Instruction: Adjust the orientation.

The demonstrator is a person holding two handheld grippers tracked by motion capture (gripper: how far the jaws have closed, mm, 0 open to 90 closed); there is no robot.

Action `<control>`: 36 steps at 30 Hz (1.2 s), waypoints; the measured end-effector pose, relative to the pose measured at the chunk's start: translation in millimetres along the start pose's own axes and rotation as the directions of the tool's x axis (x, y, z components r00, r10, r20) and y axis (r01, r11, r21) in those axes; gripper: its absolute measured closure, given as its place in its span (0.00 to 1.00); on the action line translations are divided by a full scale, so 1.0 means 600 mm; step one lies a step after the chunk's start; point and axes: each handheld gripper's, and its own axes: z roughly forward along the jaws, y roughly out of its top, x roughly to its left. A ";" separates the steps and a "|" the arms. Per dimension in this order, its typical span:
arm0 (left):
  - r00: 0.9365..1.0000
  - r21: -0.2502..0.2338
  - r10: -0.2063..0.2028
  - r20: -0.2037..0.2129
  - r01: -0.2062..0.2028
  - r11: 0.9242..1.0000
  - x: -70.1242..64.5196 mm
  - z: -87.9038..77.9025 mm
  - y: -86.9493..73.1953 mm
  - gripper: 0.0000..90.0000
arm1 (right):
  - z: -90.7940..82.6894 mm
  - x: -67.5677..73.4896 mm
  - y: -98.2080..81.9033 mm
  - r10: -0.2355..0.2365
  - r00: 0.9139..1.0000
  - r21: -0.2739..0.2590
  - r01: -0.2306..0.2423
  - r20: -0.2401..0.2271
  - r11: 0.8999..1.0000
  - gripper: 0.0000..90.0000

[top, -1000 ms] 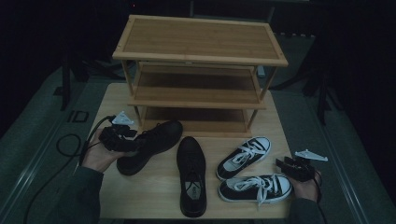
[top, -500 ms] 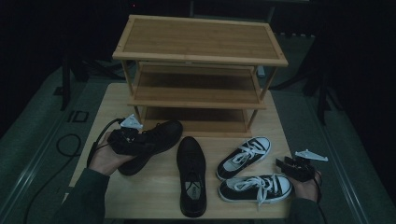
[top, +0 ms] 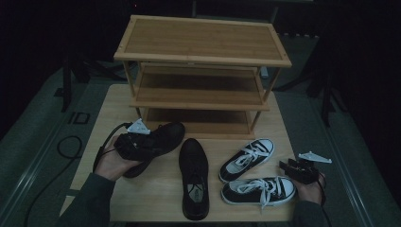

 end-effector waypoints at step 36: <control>0.996 0.010 0.071 0.049 -0.072 0.997 -0.063 0.016 0.012 0.53 | 0.000 0.000 0.000 -0.004 1.000 0.000 0.004 0.005 1.000 0.57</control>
